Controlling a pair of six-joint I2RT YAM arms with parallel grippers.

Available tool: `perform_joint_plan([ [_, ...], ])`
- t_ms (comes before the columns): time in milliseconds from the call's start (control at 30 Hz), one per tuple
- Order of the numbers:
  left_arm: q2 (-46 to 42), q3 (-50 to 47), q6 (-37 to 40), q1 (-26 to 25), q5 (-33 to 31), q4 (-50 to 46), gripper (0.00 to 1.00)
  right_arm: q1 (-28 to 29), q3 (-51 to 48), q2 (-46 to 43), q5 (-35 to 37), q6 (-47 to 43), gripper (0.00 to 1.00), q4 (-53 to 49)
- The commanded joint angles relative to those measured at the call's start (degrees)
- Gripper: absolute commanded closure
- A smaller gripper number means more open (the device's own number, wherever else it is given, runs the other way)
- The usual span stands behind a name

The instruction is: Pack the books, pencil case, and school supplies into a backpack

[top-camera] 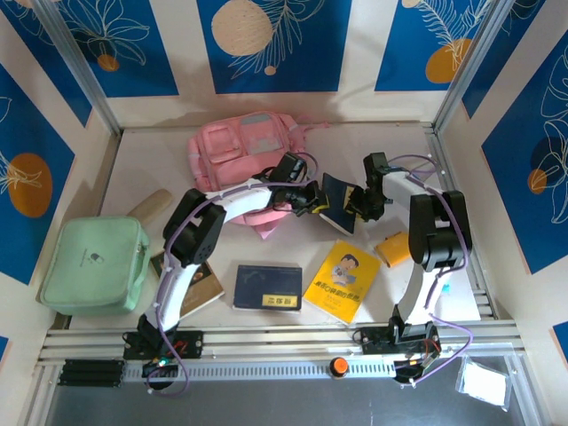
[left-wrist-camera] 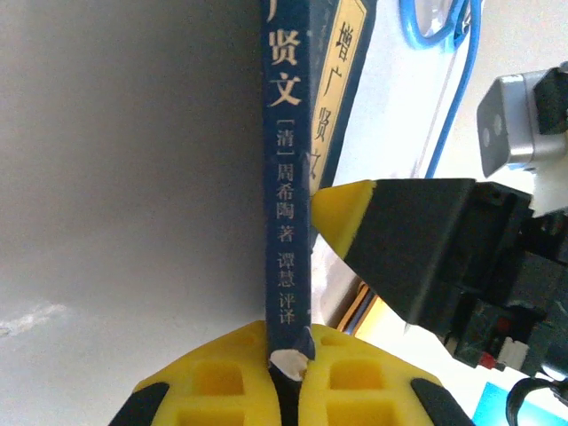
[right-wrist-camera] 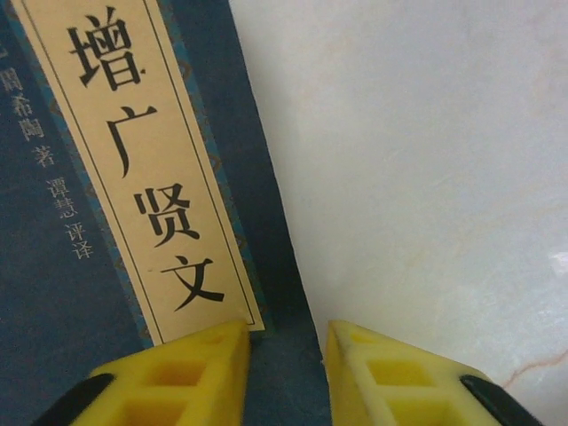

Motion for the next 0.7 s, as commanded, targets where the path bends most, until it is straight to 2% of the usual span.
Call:
perform_joint_plan([
  [0,-5.8,-1.8,5.2,1.3,-0.3,3.8,1.00,-0.4,-3.4,-5.7,-6.1,2.2,0.59,4.9],
  [200,-15.4,-7.7,9.8,4.8,-5.1,6.1,1.00,-1.5,-7.6,-13.6,-16.3,5.5,0.50,15.4],
  [367,-22.9,-15.7,6.6,8.9,-7.3,13.5,1.00,-0.8,-11.4,-16.4,-24.7,14.7,0.32,28.7],
  [433,-26.5,-20.1,5.3,10.0,-10.8,17.3,1.00,0.2,-13.3,-16.6,-27.4,20.0,0.28,36.2],
  [567,-32.7,-26.4,5.8,10.7,-17.5,23.9,1.00,3.9,-17.3,-16.8,-27.2,30.7,0.20,52.1],
  [667,-35.2,-30.0,3.1,10.9,-20.3,28.7,1.00,6.9,-17.7,-15.9,-26.2,35.7,0.16,59.1],
])
